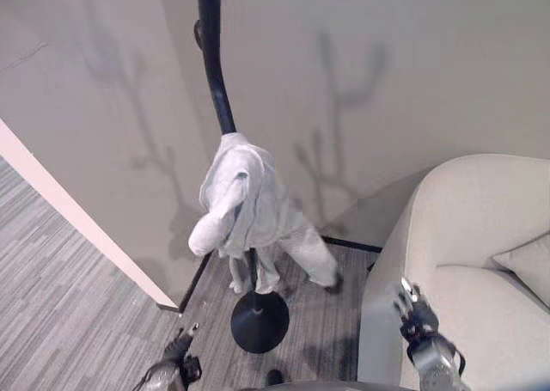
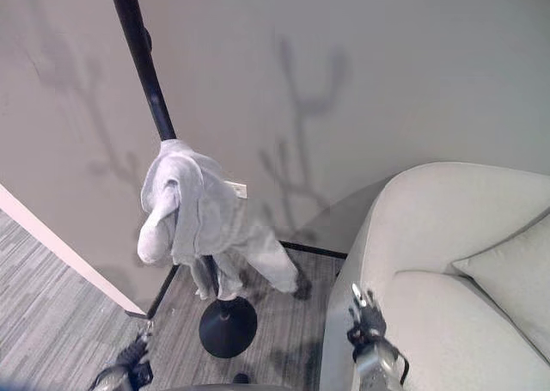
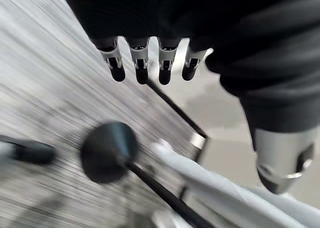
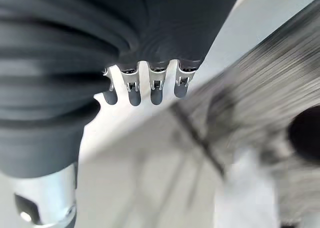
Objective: Hang the clothes on the sofa on the clothes rack.
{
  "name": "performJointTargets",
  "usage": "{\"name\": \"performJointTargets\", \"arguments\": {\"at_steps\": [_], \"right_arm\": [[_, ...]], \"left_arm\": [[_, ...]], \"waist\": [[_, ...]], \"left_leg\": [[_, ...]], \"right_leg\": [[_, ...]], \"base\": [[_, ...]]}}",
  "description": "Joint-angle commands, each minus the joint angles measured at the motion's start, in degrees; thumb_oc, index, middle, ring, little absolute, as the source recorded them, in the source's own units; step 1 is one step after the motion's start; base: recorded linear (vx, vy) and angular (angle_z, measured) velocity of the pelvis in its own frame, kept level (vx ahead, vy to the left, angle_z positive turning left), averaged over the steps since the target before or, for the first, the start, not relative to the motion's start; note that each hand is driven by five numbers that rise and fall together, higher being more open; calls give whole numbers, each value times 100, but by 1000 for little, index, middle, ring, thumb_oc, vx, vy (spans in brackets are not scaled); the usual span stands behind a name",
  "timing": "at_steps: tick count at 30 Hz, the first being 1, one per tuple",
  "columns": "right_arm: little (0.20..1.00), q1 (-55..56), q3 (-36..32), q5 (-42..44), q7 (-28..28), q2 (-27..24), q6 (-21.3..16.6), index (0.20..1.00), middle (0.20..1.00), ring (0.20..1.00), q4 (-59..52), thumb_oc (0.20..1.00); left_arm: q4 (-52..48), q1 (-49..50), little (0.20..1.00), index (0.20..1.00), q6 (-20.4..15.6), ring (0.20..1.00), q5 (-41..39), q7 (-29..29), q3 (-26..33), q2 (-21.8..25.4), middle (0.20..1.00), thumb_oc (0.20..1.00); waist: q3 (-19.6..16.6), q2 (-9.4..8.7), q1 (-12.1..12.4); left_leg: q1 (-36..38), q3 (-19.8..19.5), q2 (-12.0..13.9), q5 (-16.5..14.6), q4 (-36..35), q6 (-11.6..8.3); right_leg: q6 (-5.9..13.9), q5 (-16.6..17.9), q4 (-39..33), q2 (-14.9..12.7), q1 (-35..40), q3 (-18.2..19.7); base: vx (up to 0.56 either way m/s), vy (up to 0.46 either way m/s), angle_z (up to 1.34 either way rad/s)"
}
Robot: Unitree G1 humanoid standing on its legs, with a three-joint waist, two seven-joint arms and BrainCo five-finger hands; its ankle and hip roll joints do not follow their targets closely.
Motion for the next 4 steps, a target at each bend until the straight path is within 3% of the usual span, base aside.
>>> {"name": "performJointTargets", "arguments": {"at_steps": [1,2,3,4], "right_arm": [[1000,-201,-3,455,117,139,167,1000,1000,1000,134,1000],[1000,-439,-460,658,167,267,744,1000,1000,1000,2025,1000],[1000,-570,-646,220,40,191,925,1000,1000,1000,2948,1000],[1000,-582,-655,212,50,180,926,1000,1000,1000,2967,1000]], "left_arm": [[99,-274,1000,1000,-63,1000,250,-78,71,98,1000,1000],[765,-154,1000,1000,119,1000,519,-136,163,-96,1000,1000],[893,-108,1000,1000,240,1000,703,-249,64,-249,1000,1000],[891,-110,1000,1000,241,1000,704,-249,62,-253,1000,1000]], "waist": [[-70,-29,61],[-125,-25,109],[-146,14,152],[-143,18,153]], "left_leg": [[-355,-94,236,-136,202,-292],[-332,-110,226,-127,183,-291],[-314,-151,215,-125,173,-284],[-313,-154,213,-126,172,-284]], "right_leg": [[183,440,86,36,19,-104],[164,421,48,38,53,-138],[159,405,21,36,80,-174],[159,404,19,36,82,-178]], "base": [[0,0,0],[0,0,0],[33,-10,2],[0,0,0]]}}
